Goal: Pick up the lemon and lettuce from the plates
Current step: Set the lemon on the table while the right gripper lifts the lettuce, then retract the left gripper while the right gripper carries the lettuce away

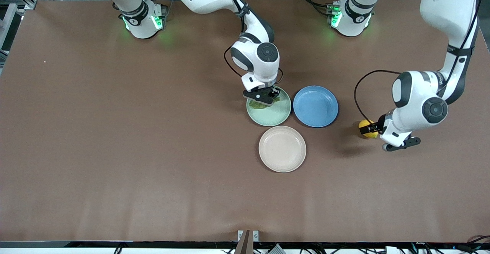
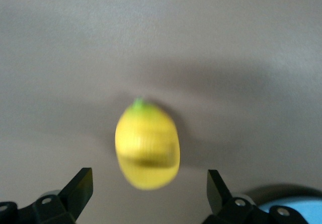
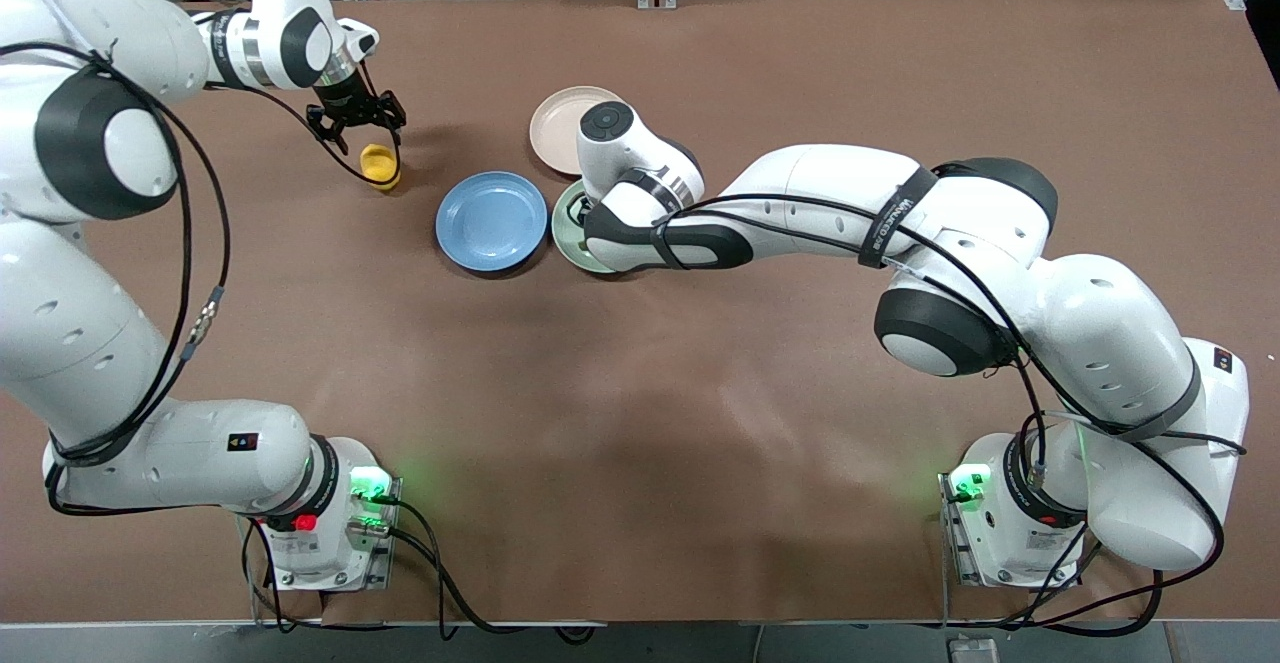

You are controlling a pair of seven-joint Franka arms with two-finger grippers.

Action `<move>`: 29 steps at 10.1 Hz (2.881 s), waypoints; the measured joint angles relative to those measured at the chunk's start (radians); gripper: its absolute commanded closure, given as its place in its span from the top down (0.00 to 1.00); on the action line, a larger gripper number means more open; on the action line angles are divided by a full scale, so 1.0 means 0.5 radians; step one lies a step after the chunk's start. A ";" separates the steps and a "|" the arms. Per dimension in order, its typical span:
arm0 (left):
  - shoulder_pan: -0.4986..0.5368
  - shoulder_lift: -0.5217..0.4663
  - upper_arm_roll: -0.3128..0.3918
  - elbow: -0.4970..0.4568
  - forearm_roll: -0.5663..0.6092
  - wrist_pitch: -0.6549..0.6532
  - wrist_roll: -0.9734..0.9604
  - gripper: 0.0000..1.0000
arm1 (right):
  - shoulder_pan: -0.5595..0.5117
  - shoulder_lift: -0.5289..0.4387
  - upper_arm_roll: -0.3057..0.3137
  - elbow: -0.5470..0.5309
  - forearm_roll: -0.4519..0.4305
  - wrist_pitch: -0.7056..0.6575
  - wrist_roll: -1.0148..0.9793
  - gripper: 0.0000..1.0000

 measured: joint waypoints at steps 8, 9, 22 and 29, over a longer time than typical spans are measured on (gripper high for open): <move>-0.001 -0.606 -0.127 -0.432 0.000 0.002 0.000 1.00 | -0.160 -0.070 -0.032 0.340 0.030 -0.461 0.000 0.00; -0.002 -0.628 -0.177 -0.380 0.000 -0.007 0.000 1.00 | -0.244 -0.140 -0.032 0.393 0.057 -0.534 -0.010 0.00; 0.113 -0.992 -0.190 0.529 -0.051 -1.023 0.397 1.00 | -1.342 -0.412 -0.110 -0.188 0.043 -0.736 -1.329 0.00; 0.117 -0.793 -0.172 0.860 -0.117 -1.225 0.466 1.00 | -1.844 -0.390 -0.120 -0.380 -0.063 -0.465 -2.082 0.20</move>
